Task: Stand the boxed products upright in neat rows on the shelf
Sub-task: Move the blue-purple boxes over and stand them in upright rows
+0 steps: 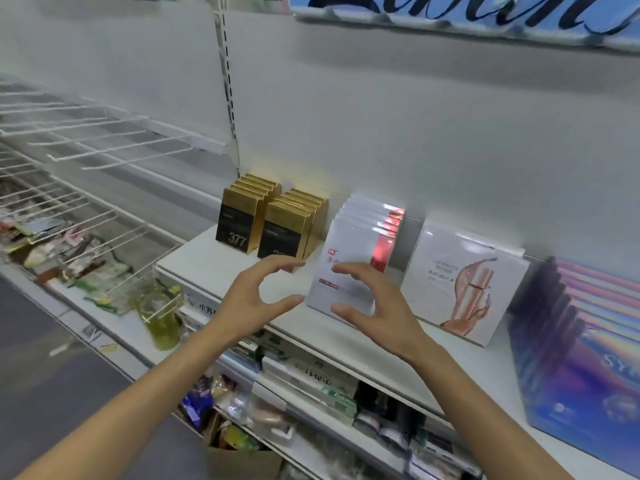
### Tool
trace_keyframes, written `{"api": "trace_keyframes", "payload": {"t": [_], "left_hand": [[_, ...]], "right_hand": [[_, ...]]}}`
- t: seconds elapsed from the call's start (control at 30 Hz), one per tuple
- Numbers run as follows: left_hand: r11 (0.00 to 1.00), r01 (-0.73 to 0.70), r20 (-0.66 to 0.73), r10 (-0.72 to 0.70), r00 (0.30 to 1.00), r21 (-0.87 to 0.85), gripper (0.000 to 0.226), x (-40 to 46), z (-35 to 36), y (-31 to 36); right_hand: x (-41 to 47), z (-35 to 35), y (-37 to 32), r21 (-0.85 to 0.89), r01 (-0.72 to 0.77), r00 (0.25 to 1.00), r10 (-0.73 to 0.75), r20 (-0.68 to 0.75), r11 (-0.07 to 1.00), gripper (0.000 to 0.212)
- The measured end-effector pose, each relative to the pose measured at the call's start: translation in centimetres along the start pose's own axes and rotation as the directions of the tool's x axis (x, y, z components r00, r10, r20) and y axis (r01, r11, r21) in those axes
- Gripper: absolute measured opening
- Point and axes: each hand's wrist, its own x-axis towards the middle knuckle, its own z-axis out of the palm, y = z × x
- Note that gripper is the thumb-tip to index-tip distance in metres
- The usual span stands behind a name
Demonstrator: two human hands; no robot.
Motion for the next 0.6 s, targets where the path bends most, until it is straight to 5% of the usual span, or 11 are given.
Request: {"api": "trace_keyframes", "payload": {"t": [0.3,0.6], "left_hand": [[0.999,-0.037,-0.007,0.037,0.999,-0.021,0.044,3.9,-7.4,-7.8],[0.995,-0.092,0.061,0.095,0.994,-0.04,0.048,9.5,-14.3,-16.6]], "right_hand": [[6.3,7.3,-2.7,-0.028,0.009,1.0,-0.01,-0.011,1.0,0.05],[14.8,17.7,-7.0,-0.011,-0.25,0.964,0.248,-0.096,0.968,0.08]]}}
